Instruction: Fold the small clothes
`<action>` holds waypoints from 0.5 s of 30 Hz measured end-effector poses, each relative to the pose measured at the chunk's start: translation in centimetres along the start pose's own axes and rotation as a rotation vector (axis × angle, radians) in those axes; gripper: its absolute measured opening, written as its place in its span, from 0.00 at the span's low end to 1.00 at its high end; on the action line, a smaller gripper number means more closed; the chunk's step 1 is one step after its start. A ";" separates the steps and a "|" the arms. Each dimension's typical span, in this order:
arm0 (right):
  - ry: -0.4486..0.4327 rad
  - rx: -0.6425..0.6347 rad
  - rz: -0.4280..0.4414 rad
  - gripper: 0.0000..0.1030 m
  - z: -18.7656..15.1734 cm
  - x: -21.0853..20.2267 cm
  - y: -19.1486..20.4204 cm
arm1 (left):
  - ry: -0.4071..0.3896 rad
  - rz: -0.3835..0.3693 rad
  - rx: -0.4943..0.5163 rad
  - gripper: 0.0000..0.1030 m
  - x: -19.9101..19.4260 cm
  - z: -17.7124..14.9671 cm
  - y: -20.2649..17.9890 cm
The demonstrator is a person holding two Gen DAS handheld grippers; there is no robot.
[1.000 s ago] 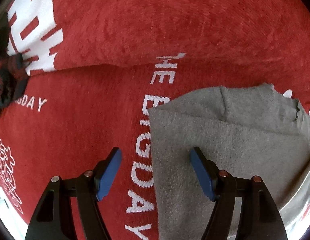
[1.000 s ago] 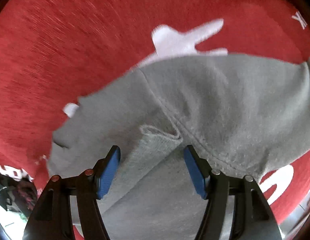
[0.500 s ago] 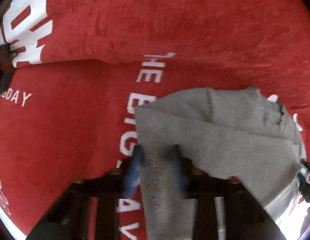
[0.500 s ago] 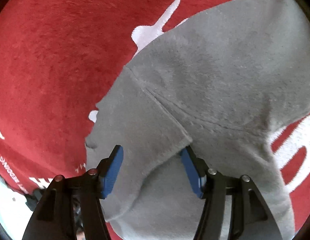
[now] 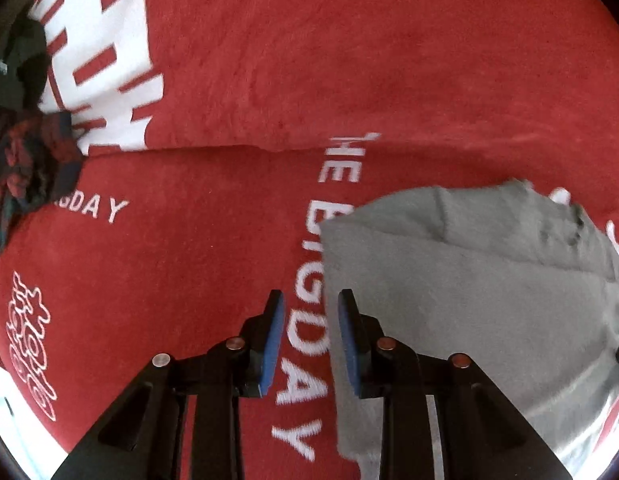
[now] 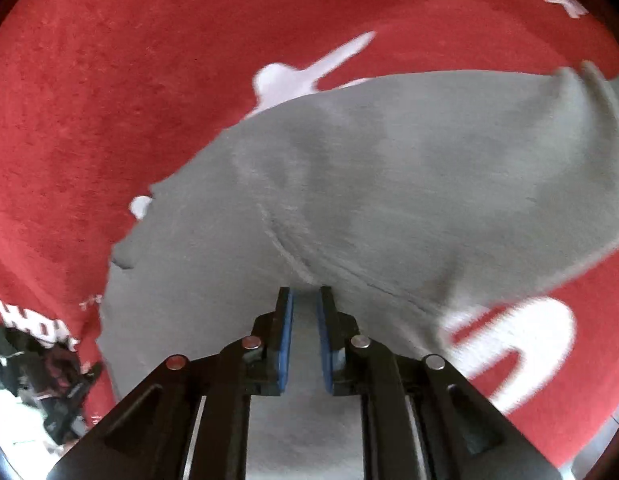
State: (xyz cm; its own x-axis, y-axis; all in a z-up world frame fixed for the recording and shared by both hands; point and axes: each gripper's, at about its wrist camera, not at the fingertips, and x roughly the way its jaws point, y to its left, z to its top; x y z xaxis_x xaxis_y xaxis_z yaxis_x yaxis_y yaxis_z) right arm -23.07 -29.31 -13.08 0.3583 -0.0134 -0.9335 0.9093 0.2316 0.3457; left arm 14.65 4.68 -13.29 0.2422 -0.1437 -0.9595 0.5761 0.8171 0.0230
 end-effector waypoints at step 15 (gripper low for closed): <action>0.020 -0.124 0.162 0.17 -0.7 2.1 3.3 | 0.051 0.043 0.133 0.58 -0.4 -5.7 -3.9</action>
State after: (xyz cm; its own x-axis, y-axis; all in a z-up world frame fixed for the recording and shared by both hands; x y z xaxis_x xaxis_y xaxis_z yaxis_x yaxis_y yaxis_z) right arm -19.49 -27.92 -13.93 0.4922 0.0526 -0.8689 0.8067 0.3475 0.4780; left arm 7.90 4.75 -14.63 0.2308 -0.0786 -0.9698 0.6653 0.7400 0.0984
